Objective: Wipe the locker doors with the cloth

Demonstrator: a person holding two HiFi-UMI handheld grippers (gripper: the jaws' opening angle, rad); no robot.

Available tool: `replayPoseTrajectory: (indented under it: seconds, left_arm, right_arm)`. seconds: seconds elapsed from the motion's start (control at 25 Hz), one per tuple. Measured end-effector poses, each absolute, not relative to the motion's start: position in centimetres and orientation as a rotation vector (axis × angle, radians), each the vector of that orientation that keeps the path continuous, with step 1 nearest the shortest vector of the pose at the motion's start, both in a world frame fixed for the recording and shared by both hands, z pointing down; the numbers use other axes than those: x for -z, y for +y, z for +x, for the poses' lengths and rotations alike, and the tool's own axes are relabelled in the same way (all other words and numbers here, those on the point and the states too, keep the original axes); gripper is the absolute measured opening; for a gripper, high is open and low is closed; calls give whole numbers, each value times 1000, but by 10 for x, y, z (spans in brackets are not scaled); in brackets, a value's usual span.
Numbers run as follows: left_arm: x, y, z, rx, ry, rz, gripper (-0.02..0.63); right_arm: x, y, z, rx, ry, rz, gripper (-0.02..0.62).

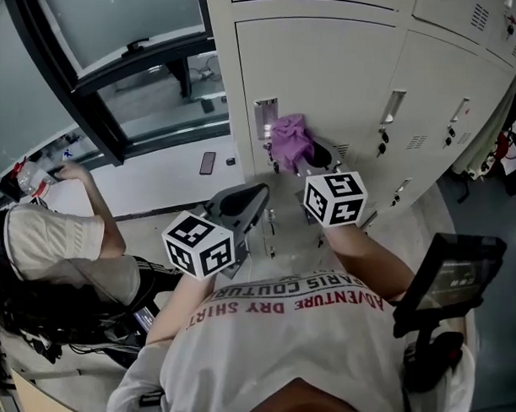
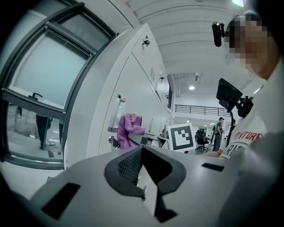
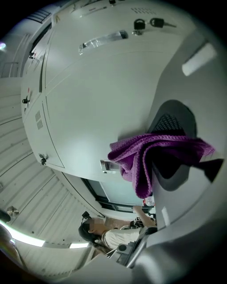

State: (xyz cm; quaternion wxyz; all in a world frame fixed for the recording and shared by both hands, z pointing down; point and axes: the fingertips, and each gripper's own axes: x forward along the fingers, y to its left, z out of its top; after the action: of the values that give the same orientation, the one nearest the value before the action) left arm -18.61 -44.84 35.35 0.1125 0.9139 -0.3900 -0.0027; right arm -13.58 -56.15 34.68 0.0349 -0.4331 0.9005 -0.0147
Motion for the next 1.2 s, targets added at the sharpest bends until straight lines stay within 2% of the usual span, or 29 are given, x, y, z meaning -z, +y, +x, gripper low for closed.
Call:
replayPoseTrajectory:
  seconds: [0.8, 1.2]
  left_arm:
    - [-360, -444, -164, -10, -1089, 2703, 2]
    - [-359, -444, -170, -14, -1128, 2689, 2]
  right_arm:
    - [-359, -608, 30, 157, 2433, -1768, 71]
    - [-364, -608, 40, 222, 2397, -1769, 71]
